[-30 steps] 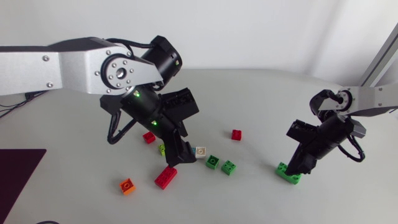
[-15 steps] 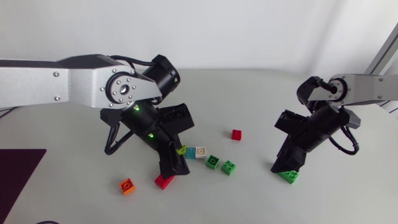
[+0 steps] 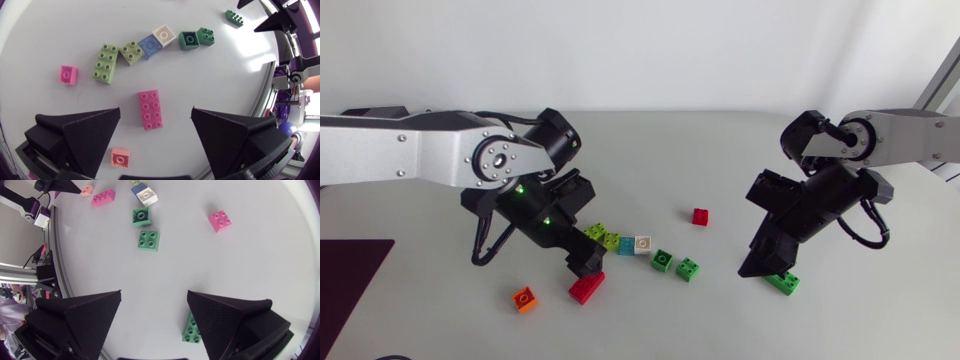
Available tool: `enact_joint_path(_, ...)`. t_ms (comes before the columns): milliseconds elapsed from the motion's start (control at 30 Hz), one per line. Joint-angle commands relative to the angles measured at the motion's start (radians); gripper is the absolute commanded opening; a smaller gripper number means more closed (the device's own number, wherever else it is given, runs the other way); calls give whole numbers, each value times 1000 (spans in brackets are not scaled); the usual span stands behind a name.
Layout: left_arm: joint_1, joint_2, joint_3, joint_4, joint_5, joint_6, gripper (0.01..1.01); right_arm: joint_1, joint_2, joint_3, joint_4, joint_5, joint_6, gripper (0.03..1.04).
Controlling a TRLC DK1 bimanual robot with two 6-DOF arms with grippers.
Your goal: Sort duplo bricks by size, large to the right and small to the left
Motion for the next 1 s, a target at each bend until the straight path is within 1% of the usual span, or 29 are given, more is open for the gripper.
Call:
enact_joint_path(0,-7,-1,-27,-8,22,-68,987,6,-28,-40,-12,-5,18,954)
enact_joint_path(167,-33,31,-74,-9,31,-51,987,-4,-48,-58,-15,-5,18,954)
enact_joint_path(467,-30,73,-142,-2,19,-31,987,-26,-76,-103,-7,-7,16,954)
enact_joint_path(667,-38,133,-136,26,16,-31,987,-35,-76,-127,8,-17,16,954)
enact_joint_path(800,-43,160,-133,69,4,-30,982,-35,-81,-129,8,-21,16,954)
enact_joint_path(900,-36,188,-113,83,1,-31,880,-38,-85,-129,5,-25,16,954)
enact_joint_path(967,-43,195,-111,86,-1,-31,770,-44,-88,-130,2,-25,15,954)
